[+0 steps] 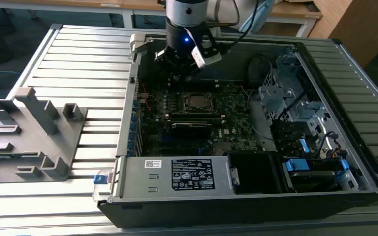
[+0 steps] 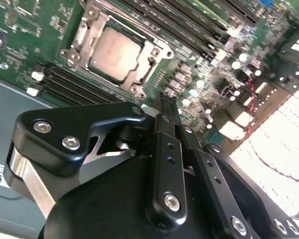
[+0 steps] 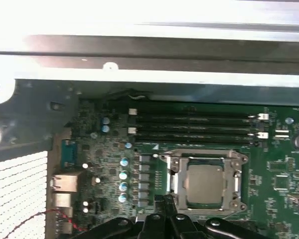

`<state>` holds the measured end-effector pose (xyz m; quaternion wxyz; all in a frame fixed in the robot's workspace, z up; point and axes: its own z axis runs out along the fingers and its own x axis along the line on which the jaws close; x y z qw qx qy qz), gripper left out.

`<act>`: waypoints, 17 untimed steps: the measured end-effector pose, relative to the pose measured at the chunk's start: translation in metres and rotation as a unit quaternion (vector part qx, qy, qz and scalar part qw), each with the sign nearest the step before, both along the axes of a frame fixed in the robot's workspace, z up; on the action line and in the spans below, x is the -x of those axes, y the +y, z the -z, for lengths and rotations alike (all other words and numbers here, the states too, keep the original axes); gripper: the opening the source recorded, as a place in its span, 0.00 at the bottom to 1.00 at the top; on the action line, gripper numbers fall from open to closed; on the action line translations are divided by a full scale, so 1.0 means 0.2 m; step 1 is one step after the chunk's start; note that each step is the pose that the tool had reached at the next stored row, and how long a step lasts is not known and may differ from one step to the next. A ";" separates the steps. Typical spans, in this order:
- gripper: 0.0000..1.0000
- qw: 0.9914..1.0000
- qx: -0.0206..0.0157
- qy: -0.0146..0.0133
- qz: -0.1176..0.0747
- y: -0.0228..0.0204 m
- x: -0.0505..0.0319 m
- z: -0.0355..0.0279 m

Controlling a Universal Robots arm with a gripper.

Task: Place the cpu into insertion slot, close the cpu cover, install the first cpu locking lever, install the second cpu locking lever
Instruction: 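Install the first cpu locking lever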

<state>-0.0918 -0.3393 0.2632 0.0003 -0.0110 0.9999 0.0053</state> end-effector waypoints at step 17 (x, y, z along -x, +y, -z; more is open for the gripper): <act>0.11 0.999 -0.048 0.000 0.000 -0.003 0.065 0.000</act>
